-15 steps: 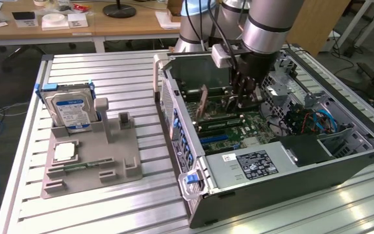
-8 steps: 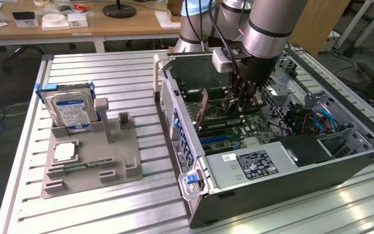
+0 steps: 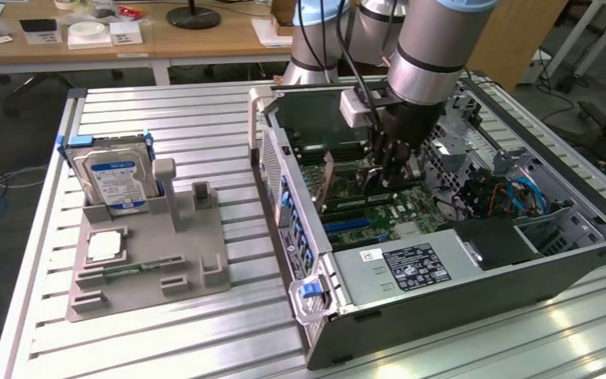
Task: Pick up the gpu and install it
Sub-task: 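Insert the gpu into the slot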
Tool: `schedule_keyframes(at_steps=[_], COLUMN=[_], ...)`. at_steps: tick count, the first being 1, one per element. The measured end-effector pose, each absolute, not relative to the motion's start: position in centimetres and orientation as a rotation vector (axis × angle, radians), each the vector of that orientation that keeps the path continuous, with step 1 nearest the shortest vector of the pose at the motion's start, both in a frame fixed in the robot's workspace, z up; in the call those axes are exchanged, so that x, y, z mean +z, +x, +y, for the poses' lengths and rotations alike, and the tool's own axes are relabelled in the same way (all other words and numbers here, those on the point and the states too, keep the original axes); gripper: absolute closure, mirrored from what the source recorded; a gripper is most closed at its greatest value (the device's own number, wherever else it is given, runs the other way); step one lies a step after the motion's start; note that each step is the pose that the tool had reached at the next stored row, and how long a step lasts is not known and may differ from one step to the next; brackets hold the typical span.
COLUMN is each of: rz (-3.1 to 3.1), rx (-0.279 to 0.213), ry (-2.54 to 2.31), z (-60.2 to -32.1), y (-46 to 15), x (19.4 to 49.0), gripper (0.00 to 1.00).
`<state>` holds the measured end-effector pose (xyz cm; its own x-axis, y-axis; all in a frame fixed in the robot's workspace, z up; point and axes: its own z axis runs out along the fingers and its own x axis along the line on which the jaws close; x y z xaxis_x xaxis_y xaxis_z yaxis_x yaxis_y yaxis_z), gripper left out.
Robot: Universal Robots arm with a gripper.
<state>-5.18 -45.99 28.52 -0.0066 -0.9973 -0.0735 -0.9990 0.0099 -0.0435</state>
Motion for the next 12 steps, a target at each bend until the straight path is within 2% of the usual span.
schedule_keyframes(at_steps=[12], rz=[2.174], rx=[0.027], ry=[-2.156], z=[-46.0], y=[-6.0], x=[26.0], gripper=[0.72])
